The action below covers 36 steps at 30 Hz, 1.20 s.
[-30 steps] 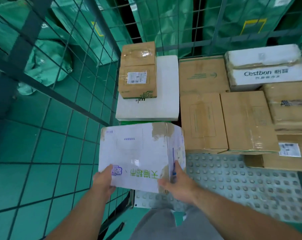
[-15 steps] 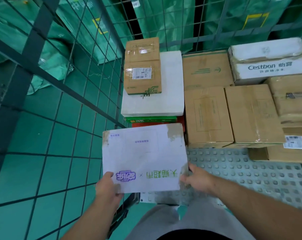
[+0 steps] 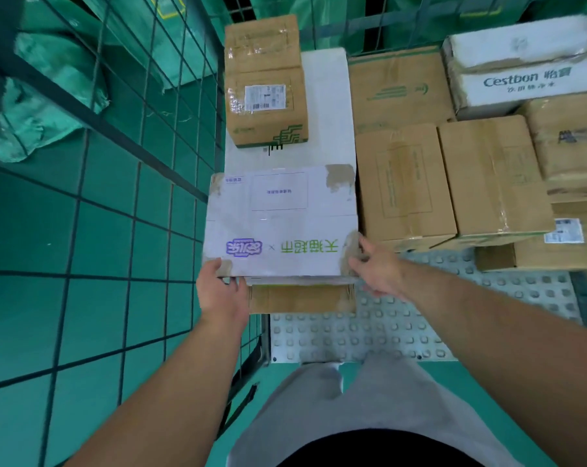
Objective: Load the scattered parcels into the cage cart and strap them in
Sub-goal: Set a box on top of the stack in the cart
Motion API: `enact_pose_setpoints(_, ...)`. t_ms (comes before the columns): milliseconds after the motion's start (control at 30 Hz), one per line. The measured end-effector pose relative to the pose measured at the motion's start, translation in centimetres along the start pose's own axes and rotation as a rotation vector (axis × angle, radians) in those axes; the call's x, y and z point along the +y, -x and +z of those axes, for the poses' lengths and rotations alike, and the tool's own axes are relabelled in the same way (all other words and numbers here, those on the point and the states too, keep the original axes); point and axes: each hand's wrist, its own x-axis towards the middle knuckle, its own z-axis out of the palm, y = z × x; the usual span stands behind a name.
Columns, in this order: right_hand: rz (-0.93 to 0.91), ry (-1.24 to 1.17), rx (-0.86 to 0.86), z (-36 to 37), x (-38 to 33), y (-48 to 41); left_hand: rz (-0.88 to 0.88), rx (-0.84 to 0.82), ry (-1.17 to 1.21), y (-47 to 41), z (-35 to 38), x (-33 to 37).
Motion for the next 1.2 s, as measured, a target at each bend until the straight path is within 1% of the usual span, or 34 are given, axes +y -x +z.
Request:
enact_pose_setpoints(67,0.013,0.067,-0.011,0.5,-0.5,0.7,0.017,-0.025,-0.128,-1.1,-0.3,0.4)
enact_pose_setpoints(133,0.042,0.066,-0.029,0.5,-1.3,1.6,0.016,-0.022,-0.342,-2.3,-0.9,0.4)
enact_pose_setpoints(200,0.090,0.034,0.005,0.1,-1.1,2.8,0.024,0.049,-0.534,-3.0,-1.2,-0.3)
enact_pose_setpoints(267,0.124,0.014,0.044,-0.5,-0.2,4.9,0.018,0.064,-0.655,-2.2,-0.9,-2.1)
enact_pose_setpoints(333,0.113,0.067,0.043,-0.6,1.5,7.7,-0.096,-0.034,-0.749,0.0,0.3,-5.3)
enact_pose_setpoints(433,0.134,0.150,0.015,-0.2,5.8,13.3,-0.338,-0.342,-0.978,4.9,2.2,-11.5)
enact_pose_setpoints(500,0.197,0.126,0.007,0.0,9.8,16.9,-0.385,-0.556,-1.143,8.2,3.7,-15.1)
enact_pose_setpoints(533,0.235,0.123,0.007,0.3,11.8,18.1,-0.371,-0.607,-1.196,9.0,4.3,-16.1)
enact_pose_setpoints(667,0.384,0.091,0.183,0.1,21.2,24.7,-0.317,-0.817,-1.416,14.3,6.5,-20.0)
enact_pose_setpoints(767,0.443,-0.021,0.287,0.2,26.3,29.6,-0.265,-0.864,-1.532,17.1,7.1,-22.6)
enact_pose_setpoints(867,0.481,-0.193,0.414,0.5,31.6,34.6,-0.181,-0.898,-1.683,21.1,6.9,-27.7)
enact_pose_setpoints(1000,0.492,-0.413,0.512,0.9,38.9,40.5,-0.125,-0.956,-1.863,27.6,5.1,-37.1)
enact_pose_setpoints(1100,0.537,-0.561,0.595,1.3,45.2,45.1,-0.084,-1.052,-2.025,33.2,2.9,-45.4)
enact_pose_setpoints(1200,0.567,-0.654,0.687,0.9,50.7,49.6,-0.063,-1.143,-2.112,37.5,1.5,-52.6)
